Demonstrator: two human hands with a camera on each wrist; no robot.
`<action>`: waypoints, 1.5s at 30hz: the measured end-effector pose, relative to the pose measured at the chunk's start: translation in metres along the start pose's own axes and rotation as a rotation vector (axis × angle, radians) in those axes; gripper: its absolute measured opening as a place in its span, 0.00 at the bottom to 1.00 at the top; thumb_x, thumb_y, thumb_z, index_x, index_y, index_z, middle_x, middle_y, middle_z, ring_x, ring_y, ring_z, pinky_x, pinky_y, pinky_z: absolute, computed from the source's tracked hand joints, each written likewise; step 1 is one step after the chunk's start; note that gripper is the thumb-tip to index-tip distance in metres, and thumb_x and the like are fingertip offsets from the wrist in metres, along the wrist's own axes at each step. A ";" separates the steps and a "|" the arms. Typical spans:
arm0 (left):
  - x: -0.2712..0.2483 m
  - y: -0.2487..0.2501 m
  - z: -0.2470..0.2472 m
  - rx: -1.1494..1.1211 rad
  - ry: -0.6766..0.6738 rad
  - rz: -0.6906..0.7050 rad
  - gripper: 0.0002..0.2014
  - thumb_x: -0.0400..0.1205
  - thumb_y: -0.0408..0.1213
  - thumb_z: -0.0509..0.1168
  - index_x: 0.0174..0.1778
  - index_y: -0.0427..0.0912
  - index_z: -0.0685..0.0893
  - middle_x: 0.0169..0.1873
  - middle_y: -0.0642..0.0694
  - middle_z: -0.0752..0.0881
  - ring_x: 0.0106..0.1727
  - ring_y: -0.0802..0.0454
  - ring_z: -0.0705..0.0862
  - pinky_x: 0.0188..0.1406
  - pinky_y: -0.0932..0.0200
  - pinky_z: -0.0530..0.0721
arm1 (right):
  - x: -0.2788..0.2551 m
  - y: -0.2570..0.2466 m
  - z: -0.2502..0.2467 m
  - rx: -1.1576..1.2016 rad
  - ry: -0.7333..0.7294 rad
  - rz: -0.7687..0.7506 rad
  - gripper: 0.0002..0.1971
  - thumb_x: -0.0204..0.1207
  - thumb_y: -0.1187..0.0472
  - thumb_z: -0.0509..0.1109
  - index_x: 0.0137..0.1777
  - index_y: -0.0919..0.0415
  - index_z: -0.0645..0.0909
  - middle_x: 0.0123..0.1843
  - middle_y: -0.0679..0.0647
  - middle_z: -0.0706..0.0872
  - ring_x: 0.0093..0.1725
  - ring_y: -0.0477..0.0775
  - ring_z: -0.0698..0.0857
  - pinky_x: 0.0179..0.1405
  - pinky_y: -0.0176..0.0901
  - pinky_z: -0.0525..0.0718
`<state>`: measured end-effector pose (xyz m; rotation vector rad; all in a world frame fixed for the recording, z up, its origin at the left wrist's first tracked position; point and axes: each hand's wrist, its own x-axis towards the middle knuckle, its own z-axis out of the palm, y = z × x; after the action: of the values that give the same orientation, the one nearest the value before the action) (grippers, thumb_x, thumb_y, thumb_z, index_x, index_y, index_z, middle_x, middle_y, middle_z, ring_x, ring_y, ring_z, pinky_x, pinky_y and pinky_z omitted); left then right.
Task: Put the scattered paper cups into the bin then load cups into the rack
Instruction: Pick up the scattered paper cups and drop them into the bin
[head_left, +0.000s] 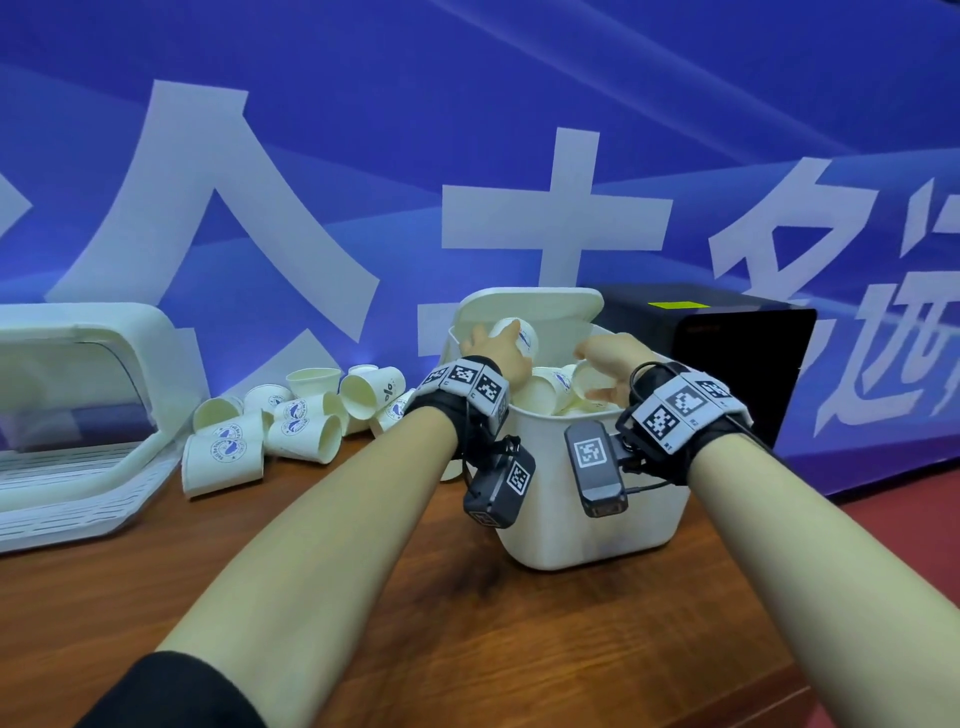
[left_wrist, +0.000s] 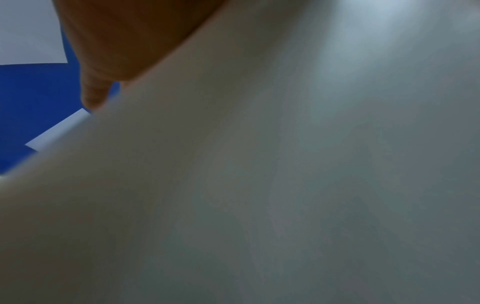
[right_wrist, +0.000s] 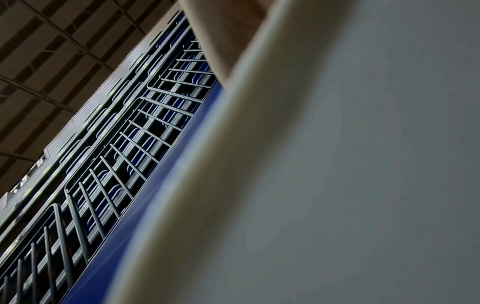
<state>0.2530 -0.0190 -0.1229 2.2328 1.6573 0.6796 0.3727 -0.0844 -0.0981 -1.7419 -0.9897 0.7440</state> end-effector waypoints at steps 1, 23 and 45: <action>-0.002 0.000 0.000 -0.016 0.027 -0.002 0.26 0.82 0.38 0.56 0.78 0.58 0.66 0.78 0.39 0.59 0.78 0.32 0.57 0.77 0.40 0.61 | -0.002 0.000 0.000 0.028 -0.012 0.012 0.14 0.78 0.63 0.64 0.63 0.62 0.76 0.63 0.59 0.79 0.63 0.60 0.80 0.65 0.57 0.83; -0.008 -0.001 -0.009 -0.148 0.022 -0.018 0.19 0.86 0.35 0.54 0.72 0.35 0.74 0.68 0.37 0.79 0.56 0.43 0.78 0.55 0.52 0.75 | -0.017 -0.008 0.004 -0.068 0.085 -0.154 0.18 0.79 0.62 0.66 0.67 0.69 0.77 0.68 0.62 0.80 0.61 0.59 0.79 0.72 0.53 0.76; -0.024 -0.116 -0.076 -0.728 0.385 -0.041 0.09 0.81 0.33 0.61 0.47 0.48 0.86 0.56 0.45 0.88 0.58 0.44 0.83 0.56 0.56 0.79 | -0.062 -0.061 0.126 0.225 -0.067 -0.399 0.11 0.68 0.63 0.64 0.35 0.73 0.81 0.34 0.64 0.70 0.37 0.52 0.68 0.37 0.51 0.77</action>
<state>0.1127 -0.0110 -0.1194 1.6018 1.2851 1.4880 0.2209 -0.0705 -0.0829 -1.2807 -1.2039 0.6293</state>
